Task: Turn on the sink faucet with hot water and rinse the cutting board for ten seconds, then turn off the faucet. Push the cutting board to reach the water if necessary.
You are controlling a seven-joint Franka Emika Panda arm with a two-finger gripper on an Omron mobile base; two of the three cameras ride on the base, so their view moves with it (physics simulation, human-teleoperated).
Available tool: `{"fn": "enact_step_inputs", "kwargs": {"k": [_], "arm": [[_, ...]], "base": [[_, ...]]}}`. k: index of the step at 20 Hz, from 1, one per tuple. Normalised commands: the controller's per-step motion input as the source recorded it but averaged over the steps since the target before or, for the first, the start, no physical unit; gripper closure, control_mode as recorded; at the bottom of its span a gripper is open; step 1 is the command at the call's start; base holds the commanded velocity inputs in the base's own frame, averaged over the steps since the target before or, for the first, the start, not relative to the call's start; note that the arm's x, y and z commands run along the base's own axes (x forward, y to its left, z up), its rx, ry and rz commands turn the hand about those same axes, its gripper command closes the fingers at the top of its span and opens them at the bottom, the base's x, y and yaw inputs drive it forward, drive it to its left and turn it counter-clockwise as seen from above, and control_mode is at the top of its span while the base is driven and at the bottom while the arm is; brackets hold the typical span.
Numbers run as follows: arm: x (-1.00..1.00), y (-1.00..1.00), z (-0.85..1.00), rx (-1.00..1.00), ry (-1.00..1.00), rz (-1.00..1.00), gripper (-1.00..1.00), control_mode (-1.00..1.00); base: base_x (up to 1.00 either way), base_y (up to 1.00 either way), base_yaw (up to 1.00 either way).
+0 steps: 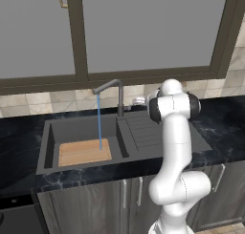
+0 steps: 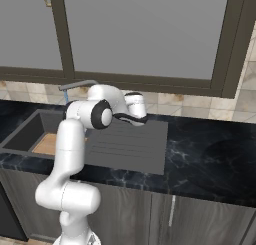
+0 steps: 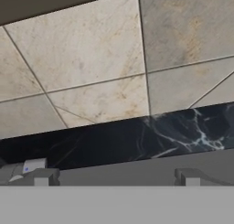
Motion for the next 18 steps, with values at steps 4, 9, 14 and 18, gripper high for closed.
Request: {"fn": "enact_step_inputs", "kwargs": {"k": [4,9,14,18], "arm": [[0.00,0.06,0.00,0.00,0.00,0.00,-1.00,-1.00],[0.00,0.06,0.00,0.00,0.00,0.00,-1.00,-1.00],[0.00,0.05,0.00,0.00,0.00,0.00,-1.00,-1.00],[0.00,0.12,-0.02,0.00,0.00,0.00,-1.00,-1.00]], "base": [[0.00,0.00,0.00],[0.00,0.00,0.00],[0.00,0.00,0.00],[0.00,0.00,0.00]]}}
